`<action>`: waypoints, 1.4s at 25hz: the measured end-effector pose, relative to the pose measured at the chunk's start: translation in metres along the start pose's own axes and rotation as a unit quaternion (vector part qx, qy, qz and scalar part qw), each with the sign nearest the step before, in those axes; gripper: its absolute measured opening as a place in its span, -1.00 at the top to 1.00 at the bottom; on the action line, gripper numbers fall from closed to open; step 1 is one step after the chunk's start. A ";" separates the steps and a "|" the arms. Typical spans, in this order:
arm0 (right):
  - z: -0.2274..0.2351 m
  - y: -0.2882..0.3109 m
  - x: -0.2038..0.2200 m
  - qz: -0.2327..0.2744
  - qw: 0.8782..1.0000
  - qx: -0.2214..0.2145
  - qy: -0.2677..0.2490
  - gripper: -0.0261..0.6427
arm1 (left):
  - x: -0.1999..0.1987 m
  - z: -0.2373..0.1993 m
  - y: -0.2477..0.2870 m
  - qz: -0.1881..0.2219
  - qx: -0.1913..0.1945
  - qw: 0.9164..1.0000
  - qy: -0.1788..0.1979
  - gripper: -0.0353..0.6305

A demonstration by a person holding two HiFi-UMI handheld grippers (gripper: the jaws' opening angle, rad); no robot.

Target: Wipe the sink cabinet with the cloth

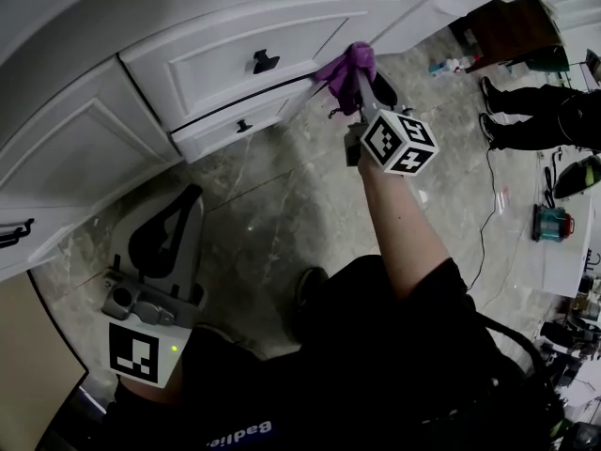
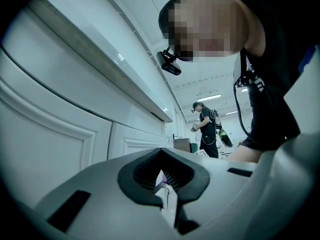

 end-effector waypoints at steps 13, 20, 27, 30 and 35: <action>-0.087 -0.041 -0.023 0.000 0.994 -0.103 -0.022 0.75 | -0.003 -0.010 -0.004 -0.016 -0.039 0.999 -0.030 0.88; -0.181 -0.078 -0.055 -0.078 0.975 -0.206 -0.036 0.75 | -0.034 0.003 -0.015 -0.070 -0.070 0.992 -0.076 0.88; -0.256 -0.121 -0.149 -0.122 0.966 -0.229 0.007 0.75 | -0.153 -0.008 -0.042 -0.134 -0.097 0.983 -0.079 0.88; -0.274 -0.140 -0.210 -0.130 0.960 -0.246 0.004 0.75 | -0.221 -0.006 -0.043 -0.140 -0.111 0.980 -0.089 0.88; -0.297 -0.171 -0.317 -0.120 0.953 -0.279 0.000 0.75 | -0.338 0.016 -0.035 -0.133 -0.122 0.978 -0.101 0.88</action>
Point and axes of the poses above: the fingertips, and each gripper's own axes: y forward along the fingers, z to its right, x out of its underside, the point moved 6 cm from there along -y, backward along the fingers, and after that the axes turned 12 degrees about -x, right-handed, at the moved point
